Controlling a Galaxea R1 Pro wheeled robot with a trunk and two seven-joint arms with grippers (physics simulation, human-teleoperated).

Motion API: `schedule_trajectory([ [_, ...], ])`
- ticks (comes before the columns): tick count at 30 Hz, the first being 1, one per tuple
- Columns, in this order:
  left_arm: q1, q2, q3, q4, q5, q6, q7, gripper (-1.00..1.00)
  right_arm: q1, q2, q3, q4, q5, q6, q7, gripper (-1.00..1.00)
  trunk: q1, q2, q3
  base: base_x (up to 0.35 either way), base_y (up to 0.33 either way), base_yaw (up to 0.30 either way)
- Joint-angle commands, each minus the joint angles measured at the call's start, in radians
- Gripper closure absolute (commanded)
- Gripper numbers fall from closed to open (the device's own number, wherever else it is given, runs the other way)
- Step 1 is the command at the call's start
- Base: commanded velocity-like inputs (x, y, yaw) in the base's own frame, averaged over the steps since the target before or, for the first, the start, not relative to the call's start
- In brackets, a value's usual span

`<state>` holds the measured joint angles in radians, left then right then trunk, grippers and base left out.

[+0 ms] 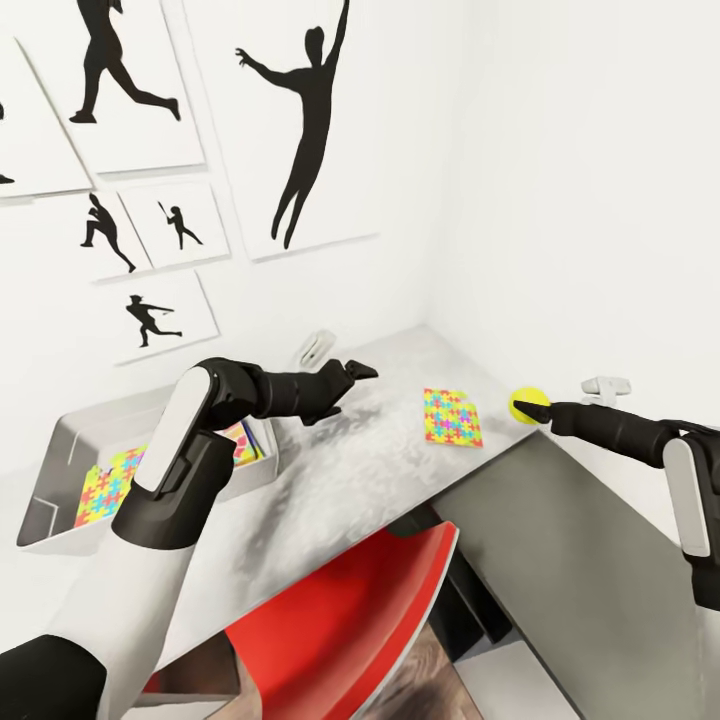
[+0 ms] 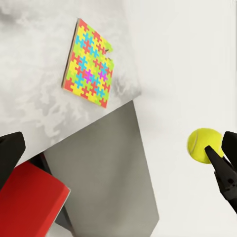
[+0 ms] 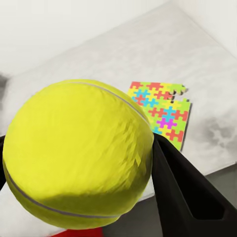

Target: Put all the toys in the child's room - the three board games (two on the bed and one on the table), the two jigsaw puzzles on the table, and the tennis ball on the table - inside the toy box on the table in the child's room.

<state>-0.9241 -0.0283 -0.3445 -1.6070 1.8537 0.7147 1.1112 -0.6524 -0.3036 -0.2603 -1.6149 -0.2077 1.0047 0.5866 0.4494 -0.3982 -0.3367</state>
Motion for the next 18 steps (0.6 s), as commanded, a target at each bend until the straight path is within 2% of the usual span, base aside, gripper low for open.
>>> schedule_trajectory([
  [1,0.000,0.000,0.001,0.000,0.007,0.004,0.007,-1.00,-0.001,0.000,-0.002,0.000,-0.004,0.008,0.004,1.00,0.001,-0.002,0.000,0.000,0.000,-0.006],
  [8,0.005,0.001,0.000,-0.001,0.008,0.004,0.004,-1.00,-0.001,0.000,-0.003,0.000,-0.004,0.008,0.009,1.00,0.001,-0.002,0.011,0.000,0.000,-0.003],
  [14,0.040,0.001,0.001,-0.001,0.006,0.004,0.004,-1.00,0.000,0.001,-0.004,0.000,-0.004,0.008,0.010,1.00,0.001,-0.002,0.021,-0.007,0.001,0.000],
  [18,0.048,0.003,0.001,-0.001,0.006,0.004,0.001,-1.00,0.000,0.001,-0.004,0.000,-0.004,0.008,0.011,1.00,0.001,-0.002,0.027,-0.150,0.077,0.000],
])
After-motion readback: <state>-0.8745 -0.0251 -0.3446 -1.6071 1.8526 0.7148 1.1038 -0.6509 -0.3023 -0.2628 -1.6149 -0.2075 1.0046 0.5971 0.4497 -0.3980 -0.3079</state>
